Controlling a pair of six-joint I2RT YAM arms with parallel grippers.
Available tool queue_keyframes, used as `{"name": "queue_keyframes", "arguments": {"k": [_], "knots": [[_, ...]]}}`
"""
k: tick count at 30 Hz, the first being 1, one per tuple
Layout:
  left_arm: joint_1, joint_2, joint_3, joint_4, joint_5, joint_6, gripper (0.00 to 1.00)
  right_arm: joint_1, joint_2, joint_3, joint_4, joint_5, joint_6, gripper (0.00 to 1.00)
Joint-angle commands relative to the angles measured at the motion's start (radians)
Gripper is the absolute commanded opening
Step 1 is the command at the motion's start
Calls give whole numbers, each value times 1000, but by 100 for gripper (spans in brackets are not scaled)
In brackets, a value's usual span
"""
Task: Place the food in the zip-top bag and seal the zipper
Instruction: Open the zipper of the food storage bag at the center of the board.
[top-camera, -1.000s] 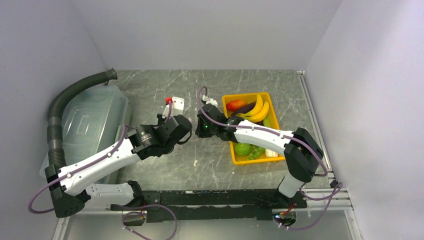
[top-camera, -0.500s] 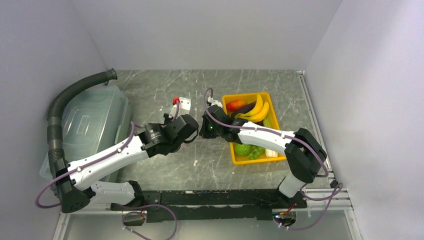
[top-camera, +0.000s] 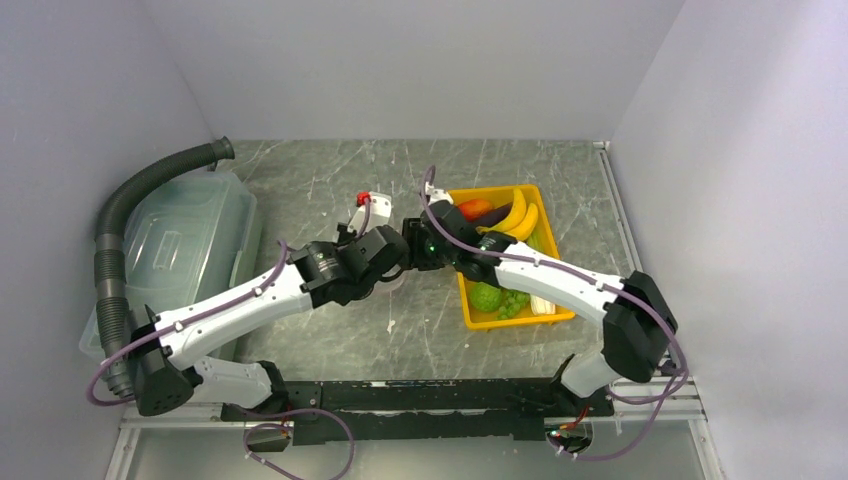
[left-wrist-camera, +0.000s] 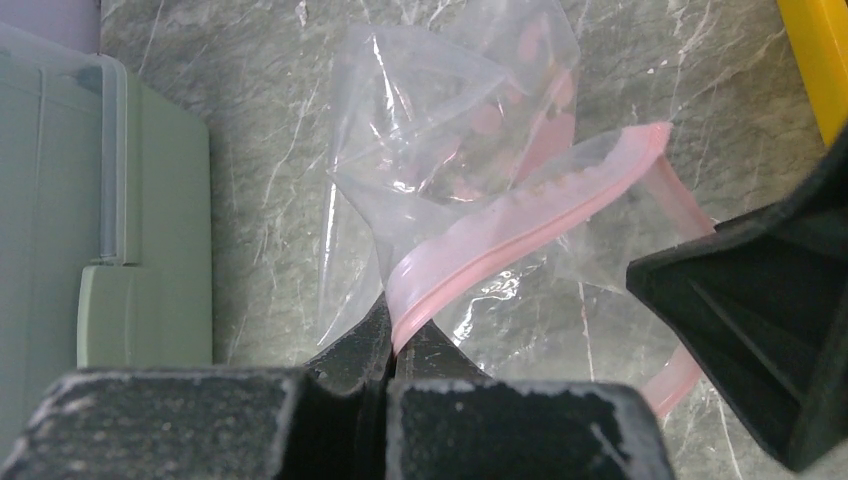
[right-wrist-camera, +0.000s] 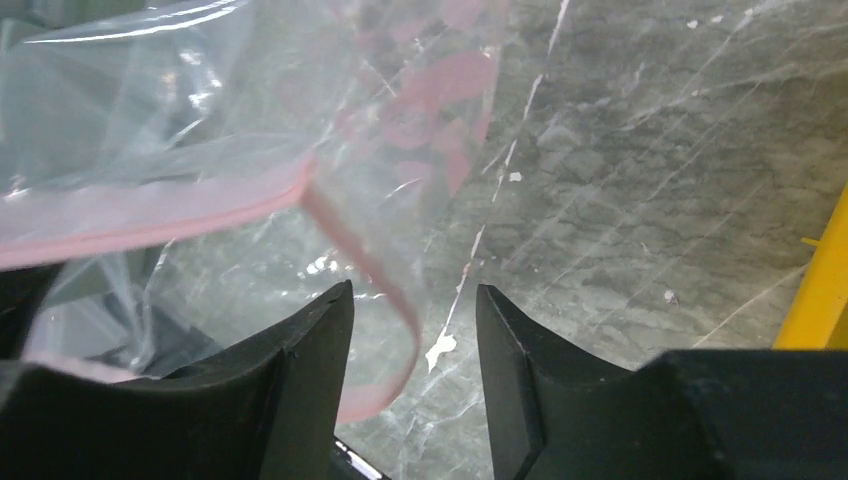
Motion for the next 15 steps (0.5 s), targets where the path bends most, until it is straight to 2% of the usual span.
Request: {"name": "queue_keyframes", "arguments": {"k": [1, 9, 15], "knots": [[3, 29, 52, 24, -48, -5, 0, 5, -88, 58, -39, -10, -33, 55], [3, 58, 77, 23, -60, -2, 0, 6, -203, 50, -155, 51, -73, 61], [4, 57, 78, 36, -41, 11, 0, 1, -278, 46, -315, 212, -95, 61]]}}
